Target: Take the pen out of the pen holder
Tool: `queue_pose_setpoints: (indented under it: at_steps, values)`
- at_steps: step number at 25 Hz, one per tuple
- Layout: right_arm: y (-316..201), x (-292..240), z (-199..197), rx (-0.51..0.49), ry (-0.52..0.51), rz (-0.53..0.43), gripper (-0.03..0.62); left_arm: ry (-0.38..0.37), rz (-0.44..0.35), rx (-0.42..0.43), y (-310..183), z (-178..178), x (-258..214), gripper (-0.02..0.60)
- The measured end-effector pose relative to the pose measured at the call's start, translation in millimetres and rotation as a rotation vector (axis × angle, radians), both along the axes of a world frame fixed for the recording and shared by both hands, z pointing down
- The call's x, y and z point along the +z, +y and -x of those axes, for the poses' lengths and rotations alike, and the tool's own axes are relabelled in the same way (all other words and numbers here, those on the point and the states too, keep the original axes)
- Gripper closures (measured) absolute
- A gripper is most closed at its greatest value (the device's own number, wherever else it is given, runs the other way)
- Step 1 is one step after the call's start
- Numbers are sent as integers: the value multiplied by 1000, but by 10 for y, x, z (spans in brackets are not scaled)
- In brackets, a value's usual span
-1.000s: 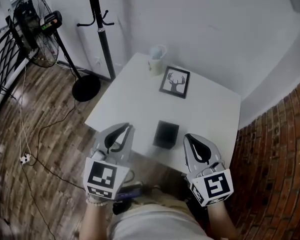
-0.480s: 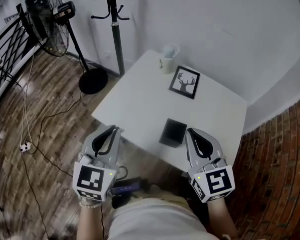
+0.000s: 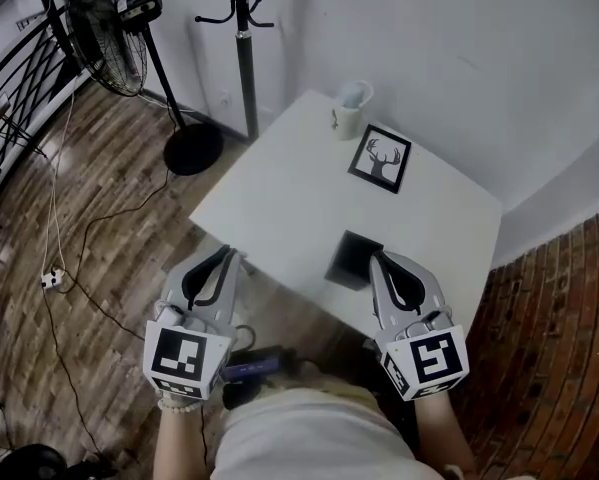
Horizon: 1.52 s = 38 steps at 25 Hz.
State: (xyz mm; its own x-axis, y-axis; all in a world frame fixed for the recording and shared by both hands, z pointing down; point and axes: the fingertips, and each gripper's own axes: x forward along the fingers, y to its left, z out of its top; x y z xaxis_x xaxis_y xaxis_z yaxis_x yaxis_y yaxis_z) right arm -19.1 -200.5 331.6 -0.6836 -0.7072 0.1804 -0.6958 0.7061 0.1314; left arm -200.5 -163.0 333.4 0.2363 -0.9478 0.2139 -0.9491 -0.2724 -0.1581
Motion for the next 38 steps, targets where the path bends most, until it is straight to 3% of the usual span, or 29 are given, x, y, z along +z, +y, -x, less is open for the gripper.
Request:
queue_pose_setpoints:
  at_steps: [38]
  values:
    - [30,24,38,-11,21,-6,591,-7,29,72,-19,-182,96,558]
